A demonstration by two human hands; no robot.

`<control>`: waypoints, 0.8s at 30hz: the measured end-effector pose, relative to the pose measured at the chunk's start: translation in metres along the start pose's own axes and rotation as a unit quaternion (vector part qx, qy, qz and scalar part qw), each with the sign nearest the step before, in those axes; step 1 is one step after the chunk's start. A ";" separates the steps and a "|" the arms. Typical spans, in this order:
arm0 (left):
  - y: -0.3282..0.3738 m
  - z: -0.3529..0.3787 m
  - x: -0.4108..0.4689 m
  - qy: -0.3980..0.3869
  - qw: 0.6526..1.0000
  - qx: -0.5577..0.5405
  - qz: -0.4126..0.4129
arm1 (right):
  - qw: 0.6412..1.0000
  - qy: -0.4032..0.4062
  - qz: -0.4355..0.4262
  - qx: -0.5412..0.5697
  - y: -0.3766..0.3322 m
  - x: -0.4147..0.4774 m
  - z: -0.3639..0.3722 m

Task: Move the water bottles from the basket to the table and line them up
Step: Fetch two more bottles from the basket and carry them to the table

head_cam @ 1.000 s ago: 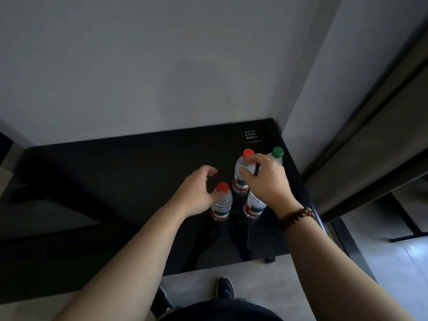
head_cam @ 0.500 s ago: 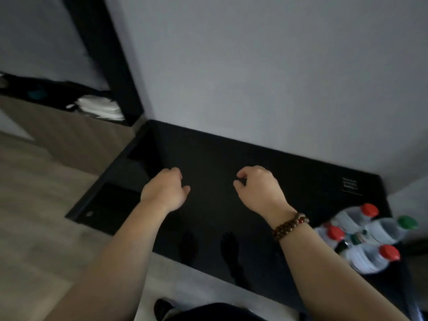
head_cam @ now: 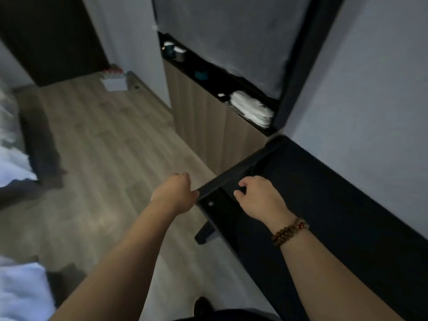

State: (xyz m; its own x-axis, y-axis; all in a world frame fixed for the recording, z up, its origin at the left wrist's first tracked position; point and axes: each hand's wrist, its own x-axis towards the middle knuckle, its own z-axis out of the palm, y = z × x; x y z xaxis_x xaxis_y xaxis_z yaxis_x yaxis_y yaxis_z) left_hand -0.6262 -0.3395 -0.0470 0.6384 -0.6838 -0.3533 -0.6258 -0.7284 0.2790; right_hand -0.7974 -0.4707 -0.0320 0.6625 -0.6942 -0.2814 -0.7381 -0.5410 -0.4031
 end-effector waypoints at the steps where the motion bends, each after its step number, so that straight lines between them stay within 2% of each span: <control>1: -0.018 -0.005 0.003 0.005 1.000 -0.005 -0.013 | 1.000 -0.009 -0.013 -0.008 -0.017 0.012 0.005; 7: -0.106 -0.020 0.025 0.015 0.994 -0.057 -0.094 | 0.993 -0.057 -0.091 -0.057 -0.106 0.074 0.038; 11: -0.113 -0.030 0.027 0.015 0.992 -0.079 -0.094 | 0.993 -0.050 -0.095 -0.055 -0.125 0.092 0.039; 13: -0.196 -0.064 0.087 0.019 0.982 -0.086 -0.169 | 0.986 -0.080 -0.136 -0.054 -0.210 0.189 0.085; 17: -0.220 -0.072 0.105 0.031 0.982 -0.082 -0.166 | 0.986 -0.075 -0.140 -0.056 -0.230 0.213 0.091; 24: -0.305 -0.165 0.247 0.042 0.981 -0.073 -0.177 | 0.983 -0.091 -0.155 -0.021 -0.340 0.369 0.105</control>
State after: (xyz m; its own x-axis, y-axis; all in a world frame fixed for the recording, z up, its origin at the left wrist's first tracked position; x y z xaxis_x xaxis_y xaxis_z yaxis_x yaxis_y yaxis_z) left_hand -0.2034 -0.2935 -0.0719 0.8421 -0.3837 -0.3790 -0.2910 -0.9150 0.2796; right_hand -0.2885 -0.4925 -0.0903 0.8658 -0.3976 -0.3038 -0.4986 -0.7358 -0.4582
